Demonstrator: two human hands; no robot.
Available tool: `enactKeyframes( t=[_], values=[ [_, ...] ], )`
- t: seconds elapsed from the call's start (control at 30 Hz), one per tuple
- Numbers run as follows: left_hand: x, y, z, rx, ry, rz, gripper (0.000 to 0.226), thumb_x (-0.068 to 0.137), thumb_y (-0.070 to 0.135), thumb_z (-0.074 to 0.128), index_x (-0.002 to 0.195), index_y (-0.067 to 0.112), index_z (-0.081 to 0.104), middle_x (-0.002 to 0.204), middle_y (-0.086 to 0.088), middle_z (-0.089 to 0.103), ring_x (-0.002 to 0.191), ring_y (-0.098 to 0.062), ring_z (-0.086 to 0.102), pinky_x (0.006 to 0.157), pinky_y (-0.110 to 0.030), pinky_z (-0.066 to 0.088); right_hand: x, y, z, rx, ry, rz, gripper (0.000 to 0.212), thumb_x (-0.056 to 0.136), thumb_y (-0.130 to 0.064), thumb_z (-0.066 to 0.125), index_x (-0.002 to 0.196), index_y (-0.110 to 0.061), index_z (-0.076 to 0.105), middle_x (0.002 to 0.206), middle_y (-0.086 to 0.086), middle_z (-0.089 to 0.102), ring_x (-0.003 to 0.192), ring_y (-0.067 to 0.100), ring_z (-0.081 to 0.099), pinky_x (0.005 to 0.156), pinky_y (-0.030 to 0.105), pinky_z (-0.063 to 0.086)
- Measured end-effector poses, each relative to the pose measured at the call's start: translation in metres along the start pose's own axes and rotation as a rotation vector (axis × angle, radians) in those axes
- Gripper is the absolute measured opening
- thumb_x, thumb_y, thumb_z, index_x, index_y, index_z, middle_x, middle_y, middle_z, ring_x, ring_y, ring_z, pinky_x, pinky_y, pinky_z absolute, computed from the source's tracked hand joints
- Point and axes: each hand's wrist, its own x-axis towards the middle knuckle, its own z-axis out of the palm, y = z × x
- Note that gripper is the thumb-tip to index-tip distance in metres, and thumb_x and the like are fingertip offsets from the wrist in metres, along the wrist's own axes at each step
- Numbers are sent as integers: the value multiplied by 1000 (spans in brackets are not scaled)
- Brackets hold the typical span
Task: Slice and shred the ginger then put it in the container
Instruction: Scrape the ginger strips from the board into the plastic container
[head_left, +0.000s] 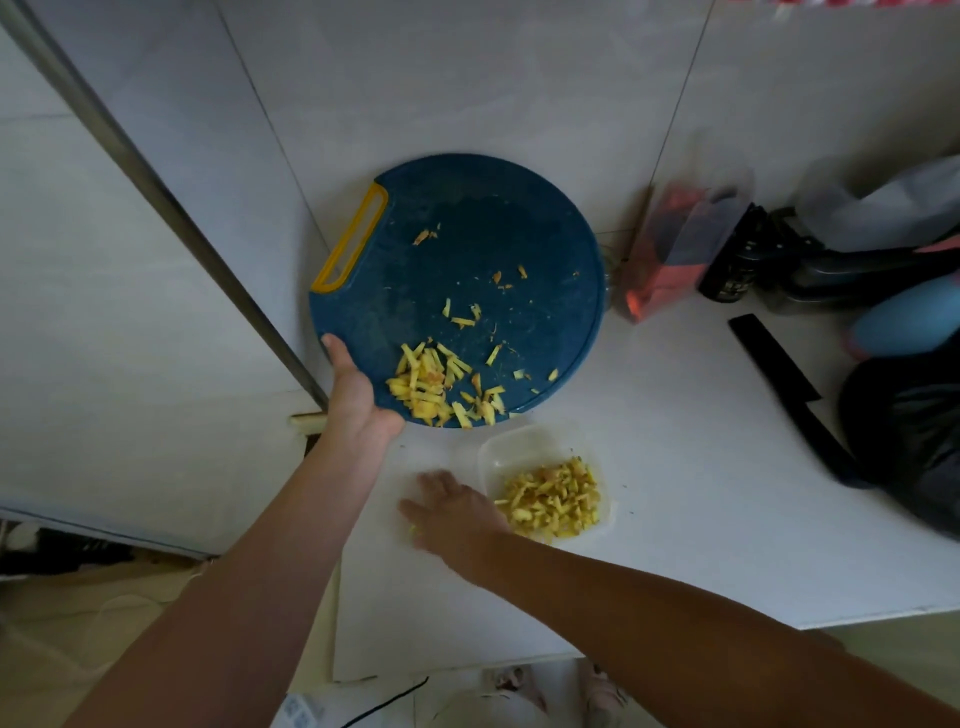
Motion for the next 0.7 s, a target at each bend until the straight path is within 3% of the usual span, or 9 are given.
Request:
enactKeyframes(
  t=[0.1, 0.2, 0.43, 0.5, 0.7],
  values=[
    [0, 2, -1, -12, -4, -2, 70, 81, 74, 45, 126, 22, 60, 120, -7, 67, 110, -28, 63, 78, -48, 55, -4, -2, 1, -75, 56, -102, 30, 95, -4, 44, 124, 0, 51, 131, 20, 44, 123, 36, 42, 86, 46, 48],
    [-2, 5, -2, -12, 29, -4, 69, 81, 73, 47, 125, 21, 60, 119, -8, 67, 104, -28, 65, 67, -45, 57, -4, -2, -5, -147, 53, -156, 27, 90, 5, 47, 113, 3, 61, 118, 18, 54, 110, 34, 53, 79, 42, 50],
    [-3, 1, -13, -19, 14, 0, 71, 83, 73, 42, 130, 21, 57, 123, -9, 65, 107, -30, 63, 66, -47, 57, 2, 3, -28, 57, -42, -34, 29, 90, -4, 57, 119, 0, 59, 122, 21, 57, 112, 36, 55, 85, 38, 47],
    [-2, 2, -14, -16, 26, -2, 72, 83, 74, 42, 129, 21, 57, 123, -10, 64, 106, -30, 63, 62, -45, 57, -5, 9, -42, 139, -6, -4, 26, 88, -5, 58, 113, -1, 62, 115, 21, 60, 106, 35, 57, 77, 34, 45],
    [0, 6, -21, 21, 36, 15, 73, 83, 74, 43, 130, 20, 57, 123, -9, 64, 107, -28, 63, 68, -45, 56, -57, 67, -65, 235, 152, 170, 18, 85, -7, 57, 98, -11, 69, 98, 6, 67, 94, 22, 59, 79, 29, 44]
  ],
)
